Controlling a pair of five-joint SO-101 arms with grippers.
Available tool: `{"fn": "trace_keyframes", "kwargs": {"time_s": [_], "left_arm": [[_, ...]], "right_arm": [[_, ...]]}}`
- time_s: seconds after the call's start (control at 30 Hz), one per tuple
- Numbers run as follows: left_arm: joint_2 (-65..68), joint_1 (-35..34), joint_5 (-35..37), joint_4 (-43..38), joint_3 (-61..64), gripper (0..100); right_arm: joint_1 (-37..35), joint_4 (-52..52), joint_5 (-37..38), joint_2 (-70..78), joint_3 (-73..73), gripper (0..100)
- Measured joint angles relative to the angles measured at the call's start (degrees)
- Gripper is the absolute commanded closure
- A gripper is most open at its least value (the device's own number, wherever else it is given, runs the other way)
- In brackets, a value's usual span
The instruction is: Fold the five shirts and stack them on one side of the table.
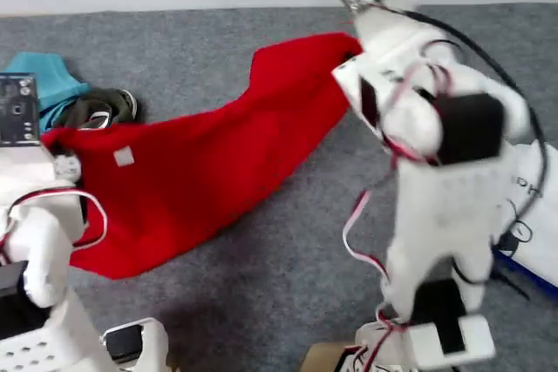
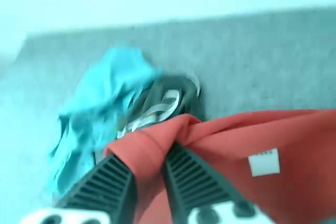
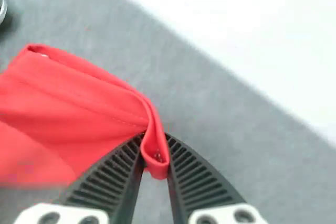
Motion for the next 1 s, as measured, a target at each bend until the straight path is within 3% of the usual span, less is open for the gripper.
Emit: {"fn": "trace_keyframes", "kwargs": {"time_s": [0.23,0.5,0.7,1.0], "left_arm": [[-0.1,7.8,0.0,-8.0,-3.3,100],[-0.2,12.0,0.0,-20.2,-5.8,100],[-0.2,17.1,0.0,-19.2,-3.8,100],[-0.2,22.0,0.0,-8.0,1.0,100]], "right_arm": [[3.2,-5.4,4.6,-10.1,0.0,98.8],[13.0,-5.6,10.1,-17.6,0.0,98.8],[17.4,-5.6,13.3,-23.6,-0.1,98.8],[24.4,-10.6,18.2,-28.7,-0.6,98.8]]}}
